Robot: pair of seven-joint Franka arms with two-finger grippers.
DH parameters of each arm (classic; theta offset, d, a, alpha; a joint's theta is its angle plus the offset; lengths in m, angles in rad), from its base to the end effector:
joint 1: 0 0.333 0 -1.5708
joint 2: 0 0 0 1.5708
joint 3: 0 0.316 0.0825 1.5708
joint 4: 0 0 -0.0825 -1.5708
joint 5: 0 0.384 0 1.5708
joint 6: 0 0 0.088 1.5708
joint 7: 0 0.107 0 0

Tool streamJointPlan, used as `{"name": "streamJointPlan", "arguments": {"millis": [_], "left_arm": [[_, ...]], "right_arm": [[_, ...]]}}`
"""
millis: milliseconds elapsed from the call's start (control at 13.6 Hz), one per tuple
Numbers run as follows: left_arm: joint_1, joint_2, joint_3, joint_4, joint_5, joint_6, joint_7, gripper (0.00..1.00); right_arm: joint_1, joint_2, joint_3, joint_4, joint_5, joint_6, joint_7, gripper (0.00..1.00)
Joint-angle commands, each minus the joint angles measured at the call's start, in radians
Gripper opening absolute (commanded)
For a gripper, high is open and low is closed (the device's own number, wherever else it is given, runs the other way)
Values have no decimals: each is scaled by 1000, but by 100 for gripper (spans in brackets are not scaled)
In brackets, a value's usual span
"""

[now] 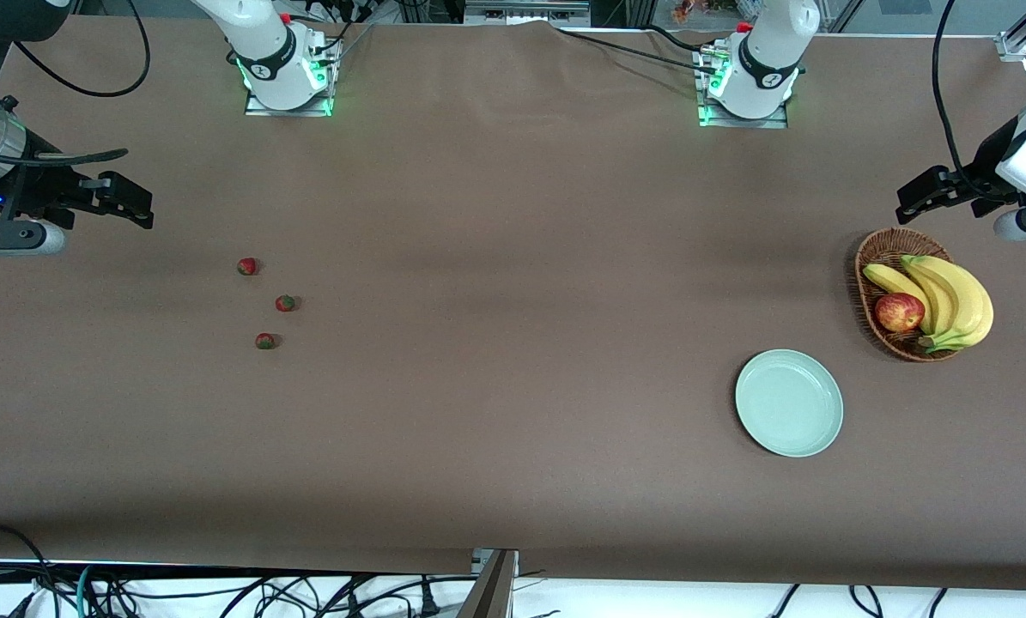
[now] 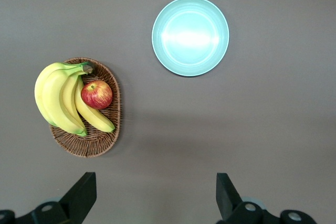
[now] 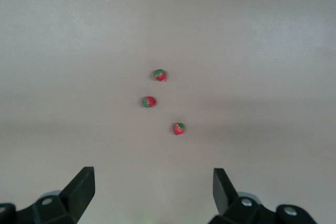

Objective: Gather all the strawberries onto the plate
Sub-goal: 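Reach the right gripper down toward the cluster of three strawberries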

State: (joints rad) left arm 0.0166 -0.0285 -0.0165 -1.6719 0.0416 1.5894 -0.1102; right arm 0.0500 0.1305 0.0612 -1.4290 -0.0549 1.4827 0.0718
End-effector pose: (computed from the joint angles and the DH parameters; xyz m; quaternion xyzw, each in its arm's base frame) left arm 0.5445 0.0043 0.5941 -0.9979 -0.0542 0.0258 0.0225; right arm 0.5828 0.0562 0.6092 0.9988 0.0182 -0.0360 0.0268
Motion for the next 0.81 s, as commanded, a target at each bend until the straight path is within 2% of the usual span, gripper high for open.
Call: {"name": "streamJointPlan", "arguments": {"millis": [0, 734], "left_arm": [[0, 9, 1, 24, 20, -11, 3, 100], [2, 6, 3, 26, 20, -14, 6, 100]], "right_arm": [[-18, -9, 3, -13, 12, 39, -3, 100], [-15, 29, 2, -13, 12, 57, 11, 100]]}}
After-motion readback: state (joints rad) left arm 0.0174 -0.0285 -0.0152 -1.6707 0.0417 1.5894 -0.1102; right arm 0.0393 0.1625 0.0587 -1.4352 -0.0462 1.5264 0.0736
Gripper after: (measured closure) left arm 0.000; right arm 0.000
